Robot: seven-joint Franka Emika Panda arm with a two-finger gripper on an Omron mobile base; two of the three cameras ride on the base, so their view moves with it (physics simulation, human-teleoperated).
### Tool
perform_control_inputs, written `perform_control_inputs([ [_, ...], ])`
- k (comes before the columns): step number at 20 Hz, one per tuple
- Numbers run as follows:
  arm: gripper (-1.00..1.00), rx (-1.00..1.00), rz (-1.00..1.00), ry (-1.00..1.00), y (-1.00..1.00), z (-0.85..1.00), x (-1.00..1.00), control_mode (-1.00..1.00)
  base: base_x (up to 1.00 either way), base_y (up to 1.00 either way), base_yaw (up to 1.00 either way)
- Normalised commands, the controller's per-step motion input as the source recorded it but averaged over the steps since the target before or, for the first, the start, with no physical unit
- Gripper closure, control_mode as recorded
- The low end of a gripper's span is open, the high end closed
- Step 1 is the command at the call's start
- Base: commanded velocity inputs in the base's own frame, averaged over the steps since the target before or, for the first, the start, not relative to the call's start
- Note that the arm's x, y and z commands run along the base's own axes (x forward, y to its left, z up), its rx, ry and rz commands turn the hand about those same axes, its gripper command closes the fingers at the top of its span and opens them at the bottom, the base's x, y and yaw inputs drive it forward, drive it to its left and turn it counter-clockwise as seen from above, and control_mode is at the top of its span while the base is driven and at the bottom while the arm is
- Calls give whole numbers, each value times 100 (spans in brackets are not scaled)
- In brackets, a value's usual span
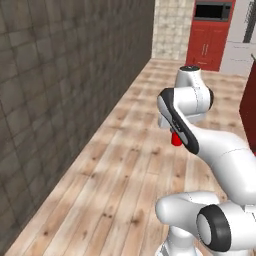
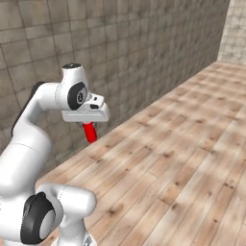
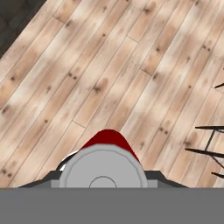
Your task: Four empty soda cans are scattered around the kitchen. Gather all the cans and cluster them next to the stove for recycling.
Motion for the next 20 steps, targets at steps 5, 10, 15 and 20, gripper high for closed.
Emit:
perform_control_inputs([
  [5, 100, 0, 0, 0, 0, 0, 0, 100, 54, -11, -26],
  [10, 100, 0, 0, 0, 0, 0, 0, 100, 62, 3, -25],
  [15, 100, 0, 0, 0, 0, 0, 0, 100, 78, 9, -21],
  [20, 100, 0, 0, 0, 0, 0, 0, 100, 95, 5, -14],
])
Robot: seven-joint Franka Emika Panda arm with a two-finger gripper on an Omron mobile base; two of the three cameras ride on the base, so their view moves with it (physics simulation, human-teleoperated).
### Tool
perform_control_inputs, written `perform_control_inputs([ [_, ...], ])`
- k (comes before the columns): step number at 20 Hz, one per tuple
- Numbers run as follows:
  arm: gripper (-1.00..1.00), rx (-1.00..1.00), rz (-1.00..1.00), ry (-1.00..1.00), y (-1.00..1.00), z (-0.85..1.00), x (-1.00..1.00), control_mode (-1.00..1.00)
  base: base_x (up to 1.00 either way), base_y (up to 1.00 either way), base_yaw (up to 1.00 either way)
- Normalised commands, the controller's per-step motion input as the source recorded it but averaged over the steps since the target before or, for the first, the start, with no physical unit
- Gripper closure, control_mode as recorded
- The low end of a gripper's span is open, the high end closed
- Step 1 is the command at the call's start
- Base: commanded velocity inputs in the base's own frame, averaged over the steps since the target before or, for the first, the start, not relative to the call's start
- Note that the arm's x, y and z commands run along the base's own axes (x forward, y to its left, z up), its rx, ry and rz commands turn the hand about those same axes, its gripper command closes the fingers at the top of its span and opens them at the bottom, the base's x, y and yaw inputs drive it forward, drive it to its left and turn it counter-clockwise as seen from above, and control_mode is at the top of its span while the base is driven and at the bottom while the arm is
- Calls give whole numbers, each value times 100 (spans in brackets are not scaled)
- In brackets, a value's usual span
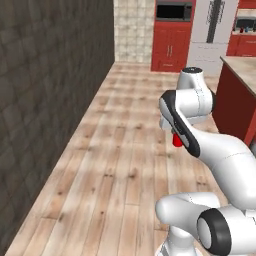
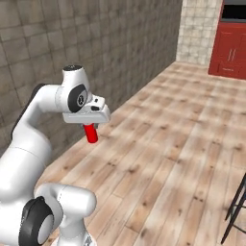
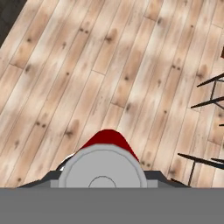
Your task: Four empty soda cans are scattered around the kitchen. Gather all the cans and cluster them next to the stove for recycling.
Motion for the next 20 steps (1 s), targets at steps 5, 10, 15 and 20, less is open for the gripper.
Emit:
perform_control_inputs([
  [5, 100, 0, 0, 0, 0, 0, 0, 100, 97, 1, -12],
  [10, 100, 0, 0, 0, 0, 0, 0, 100, 99, 3, -11],
  [15, 100, 0, 0, 0, 0, 0, 0, 100, 97, 2, -11],
  [20, 100, 0, 0, 0, 0, 0, 0, 100, 89, 0, -12],
])
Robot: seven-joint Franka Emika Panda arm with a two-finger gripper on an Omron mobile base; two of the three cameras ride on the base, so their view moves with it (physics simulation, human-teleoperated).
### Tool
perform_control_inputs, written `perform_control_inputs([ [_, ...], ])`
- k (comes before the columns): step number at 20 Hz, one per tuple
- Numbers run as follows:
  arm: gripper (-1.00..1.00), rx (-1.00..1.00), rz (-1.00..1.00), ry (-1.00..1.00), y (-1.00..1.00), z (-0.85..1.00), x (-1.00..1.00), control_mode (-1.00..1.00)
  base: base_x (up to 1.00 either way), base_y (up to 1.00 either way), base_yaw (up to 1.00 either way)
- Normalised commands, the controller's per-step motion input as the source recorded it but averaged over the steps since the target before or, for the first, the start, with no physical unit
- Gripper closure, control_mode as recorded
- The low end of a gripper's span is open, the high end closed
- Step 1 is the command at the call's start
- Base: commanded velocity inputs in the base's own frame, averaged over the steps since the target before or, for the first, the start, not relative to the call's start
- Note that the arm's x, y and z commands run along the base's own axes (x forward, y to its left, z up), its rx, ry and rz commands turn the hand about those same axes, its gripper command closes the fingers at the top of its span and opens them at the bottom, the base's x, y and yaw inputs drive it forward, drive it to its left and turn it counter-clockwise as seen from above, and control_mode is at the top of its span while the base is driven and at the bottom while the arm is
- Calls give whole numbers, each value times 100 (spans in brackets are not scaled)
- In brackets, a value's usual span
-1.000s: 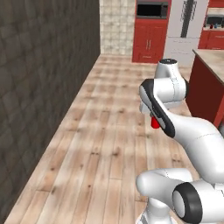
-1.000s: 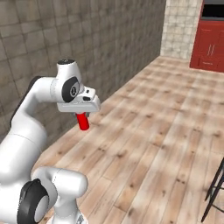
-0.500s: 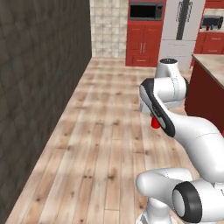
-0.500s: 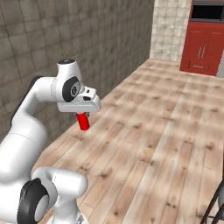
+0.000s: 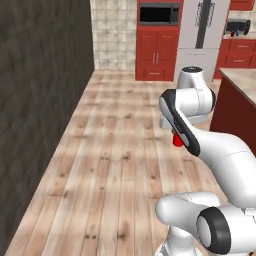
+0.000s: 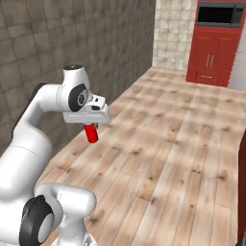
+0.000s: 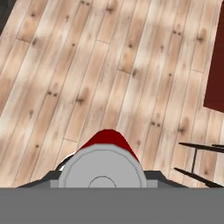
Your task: Four empty soda cans are scattered around the kitchen. Gather all the cans and cluster them next to the stove for recycling.
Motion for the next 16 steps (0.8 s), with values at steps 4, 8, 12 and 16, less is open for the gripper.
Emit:
perform_control_inputs([
  [4, 100, 0, 0, 0, 0, 0, 0, 100, 92, 0, -12],
  [8, 100, 0, 0, 0, 0, 0, 0, 100, 97, 0, -12],
  [12, 100, 0, 0, 0, 0, 0, 0, 100, 99, 2, -12],
  [16, 100, 0, 0, 0, 0, 0, 0, 100, 100, 17, -10],
])
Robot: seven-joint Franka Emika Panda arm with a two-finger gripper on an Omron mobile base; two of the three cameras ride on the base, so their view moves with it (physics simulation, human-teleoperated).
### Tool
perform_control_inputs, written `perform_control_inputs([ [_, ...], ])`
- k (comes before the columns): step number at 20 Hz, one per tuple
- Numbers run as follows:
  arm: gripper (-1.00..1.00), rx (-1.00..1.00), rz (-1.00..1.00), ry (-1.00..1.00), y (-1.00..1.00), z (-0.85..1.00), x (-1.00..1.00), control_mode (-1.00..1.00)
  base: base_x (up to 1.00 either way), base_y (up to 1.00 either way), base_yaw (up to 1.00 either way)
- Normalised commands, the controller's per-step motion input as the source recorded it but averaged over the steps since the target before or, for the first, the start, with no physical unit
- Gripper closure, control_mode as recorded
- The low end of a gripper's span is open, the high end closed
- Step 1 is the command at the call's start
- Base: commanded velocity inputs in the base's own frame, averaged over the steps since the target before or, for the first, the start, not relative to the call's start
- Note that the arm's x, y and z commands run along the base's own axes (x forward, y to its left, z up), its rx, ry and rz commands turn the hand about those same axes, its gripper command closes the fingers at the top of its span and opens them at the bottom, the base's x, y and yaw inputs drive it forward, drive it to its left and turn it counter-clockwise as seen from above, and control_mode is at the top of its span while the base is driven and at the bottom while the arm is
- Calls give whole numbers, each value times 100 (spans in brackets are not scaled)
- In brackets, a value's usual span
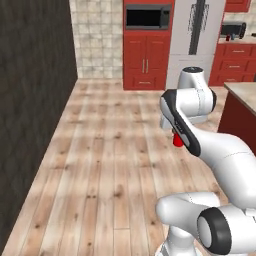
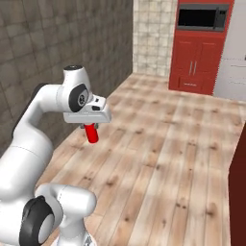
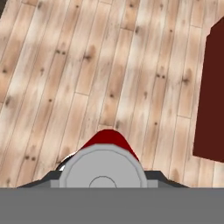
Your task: Four empty soda cans are scattered around the kitchen. Gather all the cans and cluster them next to the stove for recycling.
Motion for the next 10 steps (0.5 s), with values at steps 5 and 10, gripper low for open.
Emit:
perform_control_inputs([
  [5, 100, 0, 0, 0, 0, 0, 0, 100, 100, 32, -6],
  [10, 100, 0, 0, 0, 0, 0, 0, 100, 99, 35, -7],
])
